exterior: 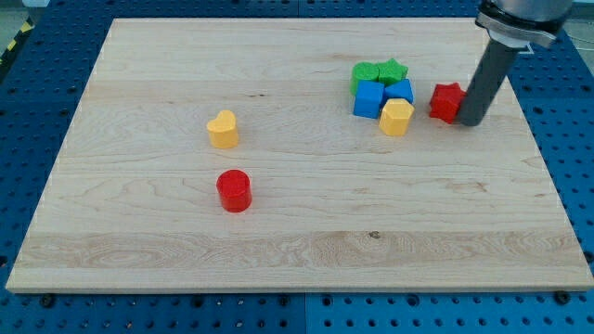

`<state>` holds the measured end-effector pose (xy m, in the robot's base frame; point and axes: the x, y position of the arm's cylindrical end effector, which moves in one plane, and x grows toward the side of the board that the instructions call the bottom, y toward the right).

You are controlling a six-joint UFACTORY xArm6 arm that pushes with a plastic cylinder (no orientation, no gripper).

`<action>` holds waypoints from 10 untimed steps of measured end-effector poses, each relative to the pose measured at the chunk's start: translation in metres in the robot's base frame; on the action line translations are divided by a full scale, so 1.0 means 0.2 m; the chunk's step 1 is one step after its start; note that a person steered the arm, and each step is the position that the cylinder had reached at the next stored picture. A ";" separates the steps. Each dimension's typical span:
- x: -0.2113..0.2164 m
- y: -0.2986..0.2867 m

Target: Slide red star to bottom right of green star

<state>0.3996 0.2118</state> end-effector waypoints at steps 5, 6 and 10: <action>0.14 -0.06; 0.15 -0.06; 0.41 -0.06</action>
